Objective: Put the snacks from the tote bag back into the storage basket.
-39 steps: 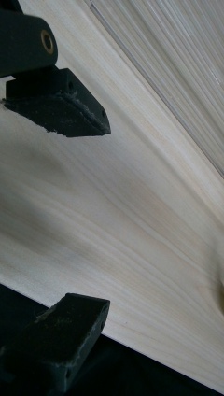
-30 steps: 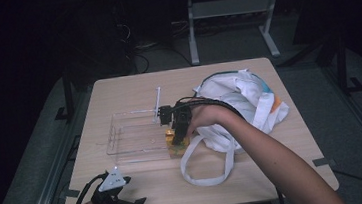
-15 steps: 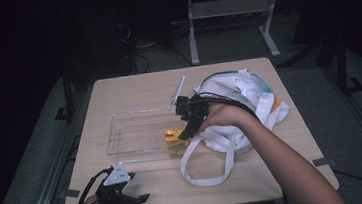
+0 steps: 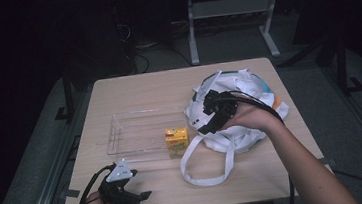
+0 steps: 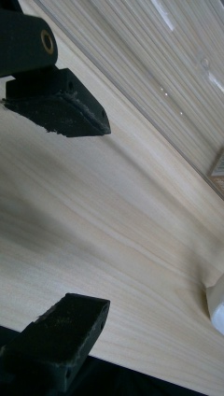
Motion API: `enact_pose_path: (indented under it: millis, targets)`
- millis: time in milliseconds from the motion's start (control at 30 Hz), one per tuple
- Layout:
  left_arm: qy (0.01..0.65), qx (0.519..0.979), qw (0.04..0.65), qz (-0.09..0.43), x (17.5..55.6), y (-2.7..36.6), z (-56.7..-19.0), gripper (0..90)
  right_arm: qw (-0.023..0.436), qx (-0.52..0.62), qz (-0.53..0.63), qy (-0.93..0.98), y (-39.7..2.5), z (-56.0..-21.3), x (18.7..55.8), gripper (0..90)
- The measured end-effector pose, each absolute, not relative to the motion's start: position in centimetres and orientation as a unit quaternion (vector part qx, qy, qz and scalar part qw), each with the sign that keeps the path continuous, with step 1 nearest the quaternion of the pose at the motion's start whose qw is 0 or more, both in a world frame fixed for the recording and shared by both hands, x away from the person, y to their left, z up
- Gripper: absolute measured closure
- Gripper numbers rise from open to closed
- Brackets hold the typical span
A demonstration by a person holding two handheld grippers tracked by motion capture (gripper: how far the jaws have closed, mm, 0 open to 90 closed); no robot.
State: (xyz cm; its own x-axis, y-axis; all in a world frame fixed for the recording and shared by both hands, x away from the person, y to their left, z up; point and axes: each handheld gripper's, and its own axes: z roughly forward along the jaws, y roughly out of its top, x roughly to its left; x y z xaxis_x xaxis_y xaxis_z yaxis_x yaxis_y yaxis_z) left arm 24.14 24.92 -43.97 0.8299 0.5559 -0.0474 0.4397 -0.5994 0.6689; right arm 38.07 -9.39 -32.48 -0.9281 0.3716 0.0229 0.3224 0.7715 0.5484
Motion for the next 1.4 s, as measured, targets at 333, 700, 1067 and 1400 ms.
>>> enact_pose_path:
  millis: [333, 700, 1067, 1400]
  targets:
    - [0.276, 0.891, 0.351, 0.082, 24.3, 24.9, -44.0, 13.4, 0.069, 0.236, 0.311, 0.918, -12.7, -33.3, 37.5, 25.4]
    - [0.277, 0.890, 0.354, 0.083, 24.2, 24.7, -43.9, 13.4, 0.078, 0.298, 0.338, 0.889, -17.0, -35.4, 35.5, 25.2]
    - [0.273, 0.891, 0.351, 0.084, 24.4, 24.6, -43.9, 13.4, 0.104, 0.331, 0.353, 0.869, -19.7, -37.2, 33.6, 24.3]
    - [0.265, 0.894, 0.351, 0.085, 24.5, 24.4, -43.9, 13.4, 0.126, 0.349, 0.365, 0.854, -21.8, -38.8, 31.0, 22.3]
